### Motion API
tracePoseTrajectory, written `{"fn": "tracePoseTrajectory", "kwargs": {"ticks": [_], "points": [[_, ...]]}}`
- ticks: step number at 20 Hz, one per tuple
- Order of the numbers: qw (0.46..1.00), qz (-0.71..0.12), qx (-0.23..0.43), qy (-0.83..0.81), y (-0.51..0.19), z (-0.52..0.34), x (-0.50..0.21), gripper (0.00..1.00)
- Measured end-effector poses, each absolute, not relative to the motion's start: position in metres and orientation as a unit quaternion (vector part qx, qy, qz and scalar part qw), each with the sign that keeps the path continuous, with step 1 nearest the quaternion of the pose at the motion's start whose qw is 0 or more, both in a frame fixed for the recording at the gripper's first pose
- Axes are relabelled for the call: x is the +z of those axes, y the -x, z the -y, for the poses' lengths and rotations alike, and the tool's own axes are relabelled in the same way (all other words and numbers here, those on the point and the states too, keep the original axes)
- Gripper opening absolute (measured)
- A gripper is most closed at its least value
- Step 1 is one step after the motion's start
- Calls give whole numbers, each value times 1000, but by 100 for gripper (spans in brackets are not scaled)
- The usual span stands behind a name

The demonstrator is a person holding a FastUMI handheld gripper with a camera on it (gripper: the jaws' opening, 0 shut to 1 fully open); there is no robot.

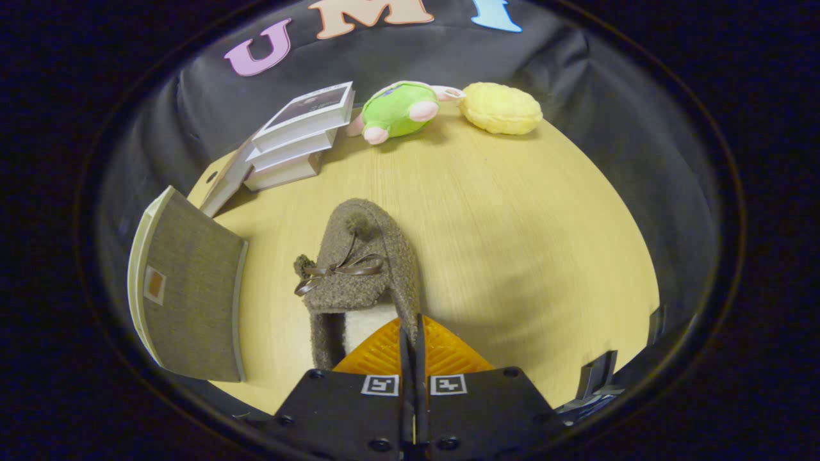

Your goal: Open the storage box then place both shoes into the box .Put the left shoe in first, then the right shoe, with the right side of both shoes facing outward in a uniform manner.

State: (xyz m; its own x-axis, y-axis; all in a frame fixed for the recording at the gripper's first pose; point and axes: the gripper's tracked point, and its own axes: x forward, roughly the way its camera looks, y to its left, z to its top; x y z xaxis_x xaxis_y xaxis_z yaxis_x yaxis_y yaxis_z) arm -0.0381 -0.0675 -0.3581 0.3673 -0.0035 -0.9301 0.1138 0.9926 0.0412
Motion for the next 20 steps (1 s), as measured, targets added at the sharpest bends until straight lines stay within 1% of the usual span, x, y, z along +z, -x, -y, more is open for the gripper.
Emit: {"fn": "tracePoseTrajectory", "kwargs": {"ticks": [13, 20], "points": [[826, -547, -73, -116, 53, 21, -287, 4], [839, -521, -71, -140, 47, -22, -231, 4]]}}
